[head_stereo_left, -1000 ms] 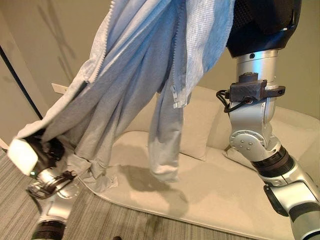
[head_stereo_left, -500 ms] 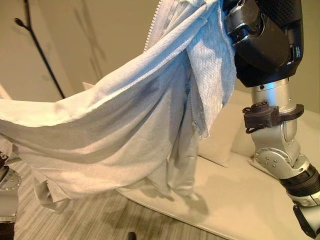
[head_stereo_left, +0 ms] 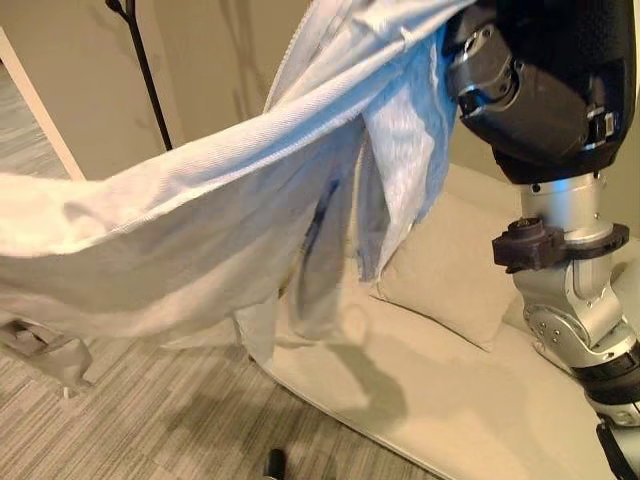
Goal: Hang the clothes on the sofa on the clothes rack.
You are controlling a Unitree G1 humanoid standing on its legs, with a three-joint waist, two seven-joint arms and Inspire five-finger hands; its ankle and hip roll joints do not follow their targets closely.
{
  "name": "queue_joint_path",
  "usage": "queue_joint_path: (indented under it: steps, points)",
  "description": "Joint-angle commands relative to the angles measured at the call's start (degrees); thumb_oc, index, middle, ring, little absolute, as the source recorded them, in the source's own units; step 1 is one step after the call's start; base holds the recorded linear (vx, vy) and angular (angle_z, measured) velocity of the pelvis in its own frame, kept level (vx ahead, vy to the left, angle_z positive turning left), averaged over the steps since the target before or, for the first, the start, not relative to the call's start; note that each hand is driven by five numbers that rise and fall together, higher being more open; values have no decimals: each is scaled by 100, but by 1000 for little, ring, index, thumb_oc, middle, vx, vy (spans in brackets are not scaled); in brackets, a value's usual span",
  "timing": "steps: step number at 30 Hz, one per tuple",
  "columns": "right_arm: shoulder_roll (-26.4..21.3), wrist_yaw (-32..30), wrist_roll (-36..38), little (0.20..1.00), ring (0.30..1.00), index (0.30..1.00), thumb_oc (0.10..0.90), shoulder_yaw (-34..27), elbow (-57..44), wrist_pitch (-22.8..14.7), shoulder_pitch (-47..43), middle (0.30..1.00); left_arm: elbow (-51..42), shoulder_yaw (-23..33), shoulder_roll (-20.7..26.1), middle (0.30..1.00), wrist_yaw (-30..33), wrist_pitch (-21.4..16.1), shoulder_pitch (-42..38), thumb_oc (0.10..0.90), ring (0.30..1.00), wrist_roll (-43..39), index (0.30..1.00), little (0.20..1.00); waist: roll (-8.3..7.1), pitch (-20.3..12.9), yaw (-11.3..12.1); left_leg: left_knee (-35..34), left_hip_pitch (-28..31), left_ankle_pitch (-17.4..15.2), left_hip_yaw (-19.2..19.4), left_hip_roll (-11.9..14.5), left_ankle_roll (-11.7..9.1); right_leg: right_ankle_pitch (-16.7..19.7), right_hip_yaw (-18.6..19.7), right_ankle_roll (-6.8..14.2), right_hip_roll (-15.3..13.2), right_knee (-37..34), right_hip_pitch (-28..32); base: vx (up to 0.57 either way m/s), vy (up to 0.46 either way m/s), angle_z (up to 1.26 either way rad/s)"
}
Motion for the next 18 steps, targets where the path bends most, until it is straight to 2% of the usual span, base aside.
queue_joint_path:
  steps: [1, 3, 4, 7, 9, 10, 11, 13, 16, 17, 18]
  points:
    - [164, -535, -376, 300, 300, 300, 400, -487, -144, -161, -464, 300, -288, 69, 227, 300, -96, -302, -223, 400, 300, -22, 300, 300, -33, -738, 71, 208, -142, -542, -6, -201, -123, 649, 30, 581, 280, -1675, 673, -99, 6, -22]
    - [6, -855, -1063, 300, 300, 300, 400, -655, -70, -39, -286, 300, -250, -215, 13, 300, -58, -519, -524, 400, 300, -187, 300, 300, 73, -502, 65, 940, -763, -494, 48, -47, -381, 635, -87, 503, 189, -1845, 804, -236, 32, 1]
    - [-78, -1043, -1677, 300, 300, 300, 400, -724, 22, 182, -149, 300, -368, -428, -258, 300, -115, -666, -642, 400, 300, -243, 300, 300, 123, -438, 2, 1082, -888, -477, 232, 160, -471, 608, -207, 453, 133, -1884, 851, -194, 46, 41]
    - [-128, -1168, -2245, 300, 300, 300, 400, -767, 8, 357, 38, 300, -604, -501, -521, 300, -223, -828, -632, 400, 300, -194, 300, 300, 161, -432, -48, 1156, -830, -575, 138, 297, -461, 656, -213, 441, 52, -1853, 892, -68, 87, 66]
    - [-82, -1118, -2242, 300, 300, 300, 400, -725, 3, 341, 108, 300, -716, -646, -603, 300, -229, -918, -666, 400, 300, -166, 300, 300, 118, -440, -123, 1116, -663, -643, -62, 498, -465, 686, -215, 474, -92, -1765, 848, -40, 122, -4]
    - [-87, -1113, -2237, 300, 300, 300, 400, -733, 3, 340, 110, 300, -714, -651, -604, 300, -225, -919, -674, 400, 300, -163, 300, 300, 119, -437, -131, 1098, -680, -591, -69, 489, -455, 710, -232, 473, -101, -1754, 824, -94, 178, -17]
    - [-52, -1129, -2194, 300, 300, 300, 400, -661, 29, 327, 96, 300, -751, -785, -668, 300, -180, -1032, -748, 400, 300, -278, 300, 300, 78, -419, -183, 1044, -519, -561, -292, 839, -494, 727, -226, 522, -275, -1688, 741, -96, 214, -2]
    - [-46, -1136, -2117, 300, 300, 300, 400, -610, 49, 313, 61, 300, -756, -900, -707, 300, -193, -1134, -788, 400, 300, -448, 300, 300, 94, -451, -287, 848, -331, -343, -515, 1281, -568, 720, -223, 608, -410, -1610, 654, -52, 297, 9]
    - [-46, -1257, -2078, 300, 300, 300, 400, -596, 83, 299, 78, 300, -774, -1029, -749, 300, -114, -1259, -813, 400, 300, -581, 300, 300, 281, -462, -381, 487, -181, 310, -877, 1934, -914, 643, -202, 769, -610, -1358, 548, -12, 463, -2]
    - [9, -1376, -2140, 300, 300, 300, 400, -565, 131, 306, 5, 300, -661, -1080, -737, 300, 11, -1358, -881, 400, 300, -703, 300, 300, 432, -448, -392, 221, -73, 697, -1216, 2236, -1121, 557, -110, 906, -741, -1096, 457, 0, 708, -22]
    - [29, -1394, -2138, 300, 300, 300, 400, -557, 125, 309, -20, 300, -725, -1091, -726, 300, 39, -1385, -886, 400, 300, -719, 300, 300, 487, -458, -387, 199, -49, 707, -1394, 2303, -1150, 553, -44, 970, -831, -960, 426, 25, 873, -31]
